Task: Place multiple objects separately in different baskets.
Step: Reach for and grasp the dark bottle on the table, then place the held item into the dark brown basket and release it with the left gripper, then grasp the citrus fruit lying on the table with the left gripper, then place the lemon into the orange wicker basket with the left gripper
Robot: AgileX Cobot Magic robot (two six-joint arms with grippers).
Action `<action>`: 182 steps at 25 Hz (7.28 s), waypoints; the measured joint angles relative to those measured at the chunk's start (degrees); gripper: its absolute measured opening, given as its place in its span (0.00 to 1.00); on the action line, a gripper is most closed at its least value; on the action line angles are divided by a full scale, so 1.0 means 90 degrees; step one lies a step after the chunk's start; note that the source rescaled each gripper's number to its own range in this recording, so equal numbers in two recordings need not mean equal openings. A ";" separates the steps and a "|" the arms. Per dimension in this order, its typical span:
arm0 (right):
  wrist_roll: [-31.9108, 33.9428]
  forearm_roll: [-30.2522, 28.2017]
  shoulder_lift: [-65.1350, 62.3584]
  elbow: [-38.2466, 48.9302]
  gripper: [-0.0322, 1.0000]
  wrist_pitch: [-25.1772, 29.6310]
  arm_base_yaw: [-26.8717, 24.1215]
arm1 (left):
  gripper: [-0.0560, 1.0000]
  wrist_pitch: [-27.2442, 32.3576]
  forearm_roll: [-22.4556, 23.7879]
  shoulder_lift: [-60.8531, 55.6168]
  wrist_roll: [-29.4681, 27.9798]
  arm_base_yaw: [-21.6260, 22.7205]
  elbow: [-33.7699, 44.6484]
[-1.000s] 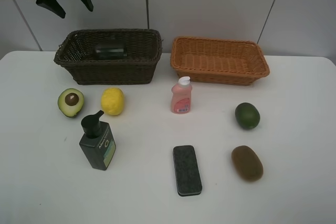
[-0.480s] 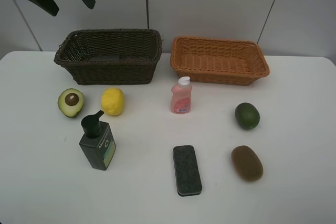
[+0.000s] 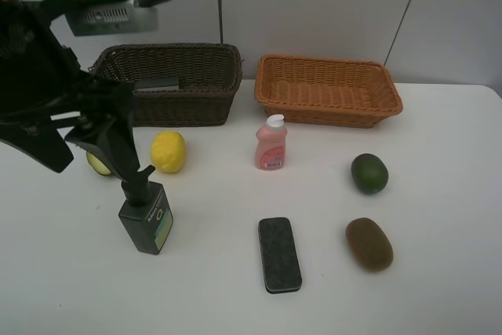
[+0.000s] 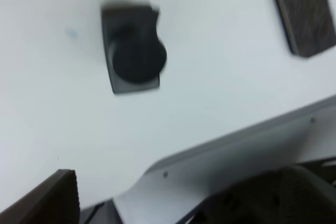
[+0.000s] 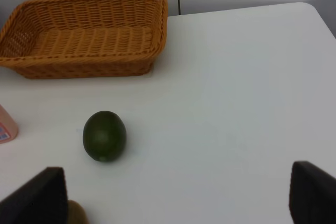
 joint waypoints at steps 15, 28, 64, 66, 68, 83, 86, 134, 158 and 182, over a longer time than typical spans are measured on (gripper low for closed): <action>0.0000 -0.0006 0.0000 0.0000 1.00 0.0000 0.0000 | 0.99 -0.1754 0.0931 0.0965 -0.0913 -0.0589 0.0965; 0.0000 -0.0006 0.0000 0.0000 1.00 0.0000 0.0000 | 0.32 -0.2733 0.1157 0.2313 -0.1067 -0.0589 0.0988; 0.0000 -0.0007 0.0000 0.0000 1.00 0.0000 0.0000 | 0.06 -0.0259 0.1042 0.7025 -0.0127 0.0966 -0.8554; 0.0000 -0.0007 0.0000 0.0000 1.00 0.0000 0.0000 | 0.06 -0.0230 0.1157 0.7067 -0.0140 0.0966 -0.8574; 0.0000 -0.0007 0.0000 0.0000 1.00 0.0000 0.0000 | 0.06 -0.0216 0.1291 0.7067 -0.0142 0.0969 -0.8589; 0.0000 -0.0007 0.0000 0.0000 1.00 0.0000 0.0000 | 1.00 0.0026 0.0844 0.6769 -0.0337 0.0976 -0.8903; 0.0000 -0.0007 0.0000 0.0000 1.00 0.0000 0.0000 | 1.00 0.0026 0.0591 0.6385 -0.0336 0.0976 -0.8850; 0.0000 -0.0010 0.0000 0.0000 1.00 0.0000 0.0000 | 0.54 -0.3782 0.1400 0.4453 -0.1189 0.0867 -0.1112; 0.0000 -0.0004 0.0000 0.0000 1.00 0.0000 0.0000 | 0.54 -0.2729 0.0000 0.4905 0.1351 -0.0080 -0.5157; 0.0000 -0.0010 0.0000 0.0000 1.00 0.0000 0.0000 | 1.00 -0.2509 0.0024 0.6778 0.1191 -0.0149 -0.7196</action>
